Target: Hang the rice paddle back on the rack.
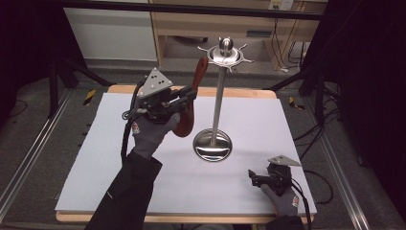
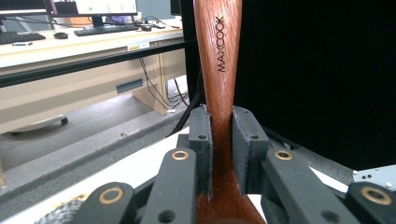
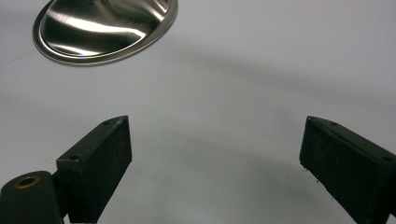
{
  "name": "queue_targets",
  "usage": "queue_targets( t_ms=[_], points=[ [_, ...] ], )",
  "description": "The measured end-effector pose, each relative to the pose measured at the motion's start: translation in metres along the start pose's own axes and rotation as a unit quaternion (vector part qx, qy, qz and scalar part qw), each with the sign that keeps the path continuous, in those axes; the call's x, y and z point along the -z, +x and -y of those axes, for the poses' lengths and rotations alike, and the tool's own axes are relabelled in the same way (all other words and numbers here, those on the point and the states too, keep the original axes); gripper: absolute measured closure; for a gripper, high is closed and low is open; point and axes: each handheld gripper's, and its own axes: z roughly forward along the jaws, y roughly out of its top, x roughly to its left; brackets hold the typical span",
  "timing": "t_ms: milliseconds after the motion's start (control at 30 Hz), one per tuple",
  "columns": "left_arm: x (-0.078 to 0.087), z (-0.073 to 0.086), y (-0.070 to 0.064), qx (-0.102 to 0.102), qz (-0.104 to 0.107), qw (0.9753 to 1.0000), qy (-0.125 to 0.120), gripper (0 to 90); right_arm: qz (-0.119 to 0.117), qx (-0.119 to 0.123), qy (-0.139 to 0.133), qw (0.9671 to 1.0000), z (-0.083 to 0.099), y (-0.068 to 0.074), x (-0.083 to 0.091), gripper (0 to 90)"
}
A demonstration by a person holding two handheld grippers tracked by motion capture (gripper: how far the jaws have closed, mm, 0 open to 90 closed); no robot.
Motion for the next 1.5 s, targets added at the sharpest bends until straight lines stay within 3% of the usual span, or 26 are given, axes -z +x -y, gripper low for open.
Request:
queue_targets(
  t_ms=[600,1100,1500],
  points=[
    [-0.014,0.000,0.001,-0.003,0.000,0.9999,0.011,78.5,-0.001,0.000,0.001,1.0000,0.000,0.000,0.000,9.5],
    [-0.033,0.001,-0.004,-0.020,-0.027,0.9993,0.014,78.1,-0.001,0.000,0.001,1.0000,0.000,0.000,-0.001,9.0],
    [-0.038,0.001,-0.003,-0.009,-0.027,0.9995,0.017,76.6,-0.003,-0.002,0.000,1.0000,0.000,0.001,-0.001,8.5]
  ],
)
